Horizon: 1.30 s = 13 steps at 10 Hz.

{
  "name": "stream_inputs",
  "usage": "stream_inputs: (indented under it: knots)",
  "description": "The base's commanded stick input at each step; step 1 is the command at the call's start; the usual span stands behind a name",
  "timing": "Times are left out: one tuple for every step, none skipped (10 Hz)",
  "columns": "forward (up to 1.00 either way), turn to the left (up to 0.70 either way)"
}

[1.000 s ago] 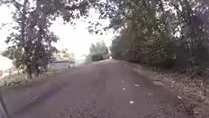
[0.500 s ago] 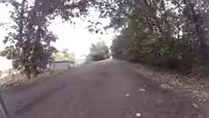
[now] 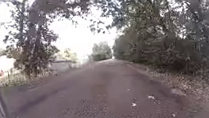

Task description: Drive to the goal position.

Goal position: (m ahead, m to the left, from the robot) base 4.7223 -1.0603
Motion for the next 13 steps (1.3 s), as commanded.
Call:
stream_inputs:
  knots:
    - [0.7, 0.0]
    - [0.7, 0.0]
    - [0.7, 0.0]
    - [0.7, 0.0]
    - [0.7, 0.0]
    - [0.7, 0.0]
    - [0.7, 0.0]
    - [0.7, 0.0]
    - [0.7, 0.0]
    - [0.7, 0.0]
    - [0.7, 0.0]
    - [0.7, 0.0]
    - [0.7, 0.0]
